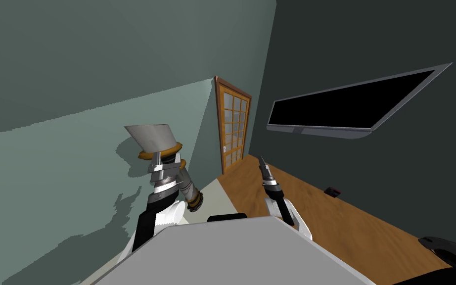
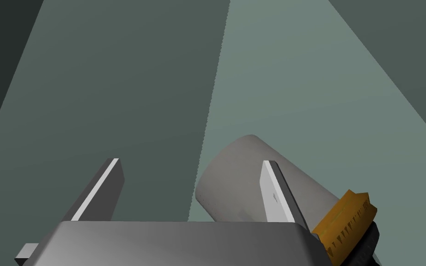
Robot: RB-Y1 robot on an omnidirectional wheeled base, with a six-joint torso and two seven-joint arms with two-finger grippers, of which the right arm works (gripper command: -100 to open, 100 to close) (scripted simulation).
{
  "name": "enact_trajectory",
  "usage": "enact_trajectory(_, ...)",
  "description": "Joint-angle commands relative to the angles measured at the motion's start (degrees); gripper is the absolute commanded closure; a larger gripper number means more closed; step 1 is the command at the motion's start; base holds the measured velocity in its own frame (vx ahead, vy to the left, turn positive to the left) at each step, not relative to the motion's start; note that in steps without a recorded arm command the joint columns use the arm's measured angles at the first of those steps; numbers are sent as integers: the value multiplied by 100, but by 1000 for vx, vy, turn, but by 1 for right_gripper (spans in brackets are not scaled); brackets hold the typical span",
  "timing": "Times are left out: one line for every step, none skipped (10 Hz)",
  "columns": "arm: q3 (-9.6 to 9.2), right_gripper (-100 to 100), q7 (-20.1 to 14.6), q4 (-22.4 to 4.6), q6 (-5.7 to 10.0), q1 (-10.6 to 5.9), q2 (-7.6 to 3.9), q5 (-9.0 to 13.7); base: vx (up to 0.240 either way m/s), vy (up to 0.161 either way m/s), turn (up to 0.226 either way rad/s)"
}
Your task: Pull the door open
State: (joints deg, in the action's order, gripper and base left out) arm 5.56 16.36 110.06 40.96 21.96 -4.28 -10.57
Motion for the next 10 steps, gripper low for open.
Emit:
enact_trajectory(59, -100, 158, -243, 65, -87, -15, -131, 80, -76, 85)
enact_trajectory(95, -100, 243, -367, 96, -123, -28, -208, 85, -72, 90)
enact_trajectory(132, -100, 329, -494, 127, -161, -39, -288, 93, -67, 97)
enact_trajectory(170, -100, 420, -626, 160, -200, -47, -370, 75, -75, 78)
enact_trajectory(209, -100, 510, -758, 193, -239, -55, -453, 78, -77, 83)
enact_trajectory(247, -100, 600, -890, 225, -278, -62, -536, 80, -92, 87)
enact_trajectory(286, -100, 691, -1022, 258, -317, -70, -618, 86, -89, 84)
enact_trajectory(324, -100, 781, -1153, 291, -356, -78, -701, 83, -79, 99)
enact_trajectory(364, -100, 874, -1288, 324, -396, -81, -786, 85, -74, 103)
enact_trajectory(403, -100, 967, -1424, 358, -436, -82, -871, 77, -70, 91)
